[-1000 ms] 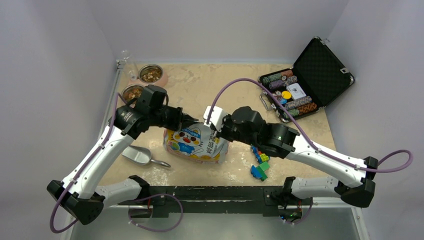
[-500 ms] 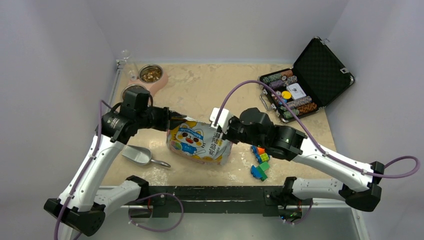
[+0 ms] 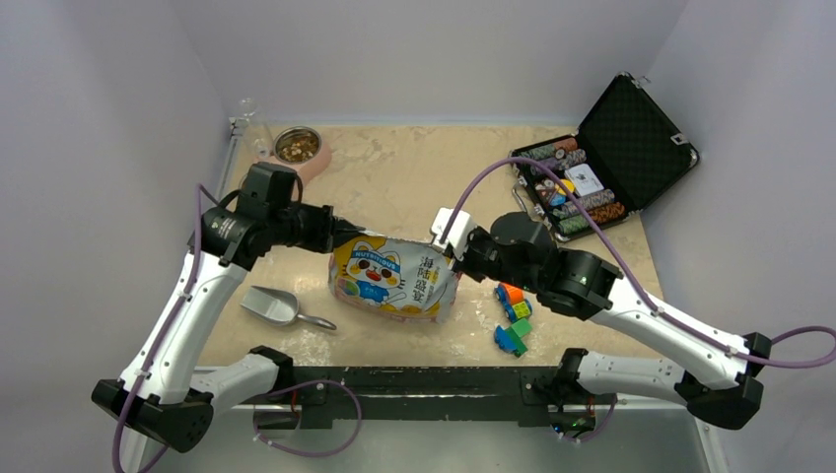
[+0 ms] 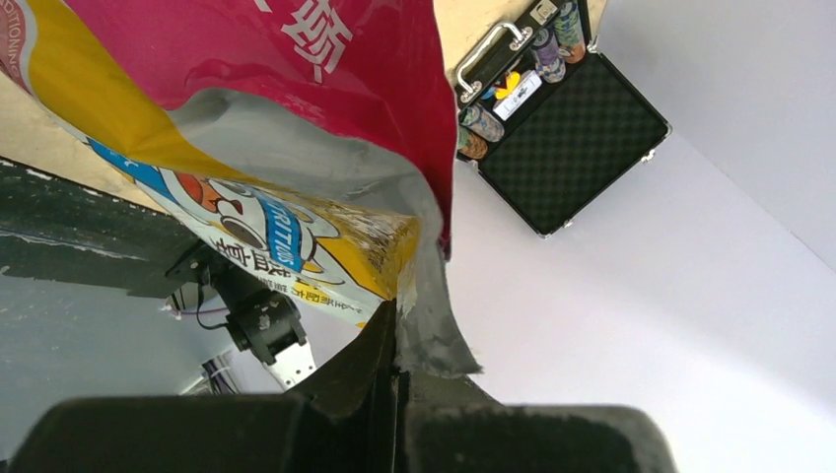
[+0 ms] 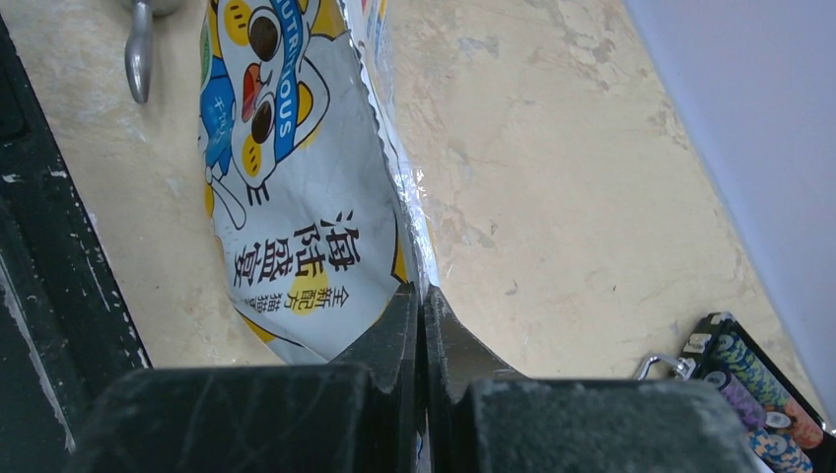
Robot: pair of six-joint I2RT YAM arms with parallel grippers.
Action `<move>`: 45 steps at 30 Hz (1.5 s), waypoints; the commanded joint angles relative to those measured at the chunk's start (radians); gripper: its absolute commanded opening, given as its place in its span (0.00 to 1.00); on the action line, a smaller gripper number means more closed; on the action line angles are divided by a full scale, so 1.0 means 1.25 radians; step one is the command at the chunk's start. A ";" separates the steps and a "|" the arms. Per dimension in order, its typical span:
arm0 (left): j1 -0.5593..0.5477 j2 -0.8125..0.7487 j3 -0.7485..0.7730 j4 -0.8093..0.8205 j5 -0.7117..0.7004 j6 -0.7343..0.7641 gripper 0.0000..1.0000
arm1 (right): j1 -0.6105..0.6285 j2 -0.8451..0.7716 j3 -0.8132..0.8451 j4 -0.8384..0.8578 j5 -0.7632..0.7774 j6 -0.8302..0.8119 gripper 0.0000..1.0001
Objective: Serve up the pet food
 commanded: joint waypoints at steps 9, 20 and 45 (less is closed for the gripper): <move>0.058 -0.025 -0.087 0.052 -0.012 0.011 0.00 | -0.033 -0.067 -0.028 -0.022 -0.006 -0.023 0.00; 0.067 -0.004 0.043 -0.033 -0.043 0.074 0.11 | -0.037 -0.070 -0.054 -0.015 0.004 -0.012 0.29; 0.131 -0.049 0.076 -0.056 -0.011 0.200 0.66 | -0.037 -0.131 0.052 -0.045 -0.035 0.122 0.72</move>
